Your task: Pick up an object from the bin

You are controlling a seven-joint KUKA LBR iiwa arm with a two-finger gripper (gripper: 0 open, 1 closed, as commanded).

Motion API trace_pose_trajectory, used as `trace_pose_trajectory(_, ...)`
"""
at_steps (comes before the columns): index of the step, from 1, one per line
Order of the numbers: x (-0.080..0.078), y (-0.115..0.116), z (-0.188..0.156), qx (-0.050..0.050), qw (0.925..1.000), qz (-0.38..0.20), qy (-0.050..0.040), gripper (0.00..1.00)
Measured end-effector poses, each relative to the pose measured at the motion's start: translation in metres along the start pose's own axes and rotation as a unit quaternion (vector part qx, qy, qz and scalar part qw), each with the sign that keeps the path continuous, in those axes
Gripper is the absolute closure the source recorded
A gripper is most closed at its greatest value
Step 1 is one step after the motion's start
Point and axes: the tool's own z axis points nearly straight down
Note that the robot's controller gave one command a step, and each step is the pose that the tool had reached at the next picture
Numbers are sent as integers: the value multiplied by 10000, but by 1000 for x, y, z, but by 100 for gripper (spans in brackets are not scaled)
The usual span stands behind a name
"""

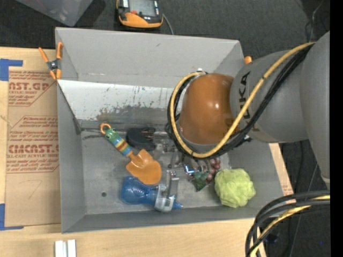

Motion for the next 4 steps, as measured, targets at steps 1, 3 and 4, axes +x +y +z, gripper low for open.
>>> trace_pose_trajectory(1, -13, 51, -80, -60, 9998, -67, -166, 0)
trace_pose_trajectory(3, 8, 49, -39, -49, 9998, 135, -146, 0)
trace_pose_trajectory(4, 4, 45, -30, -61, 9991, 361, -193, 0)
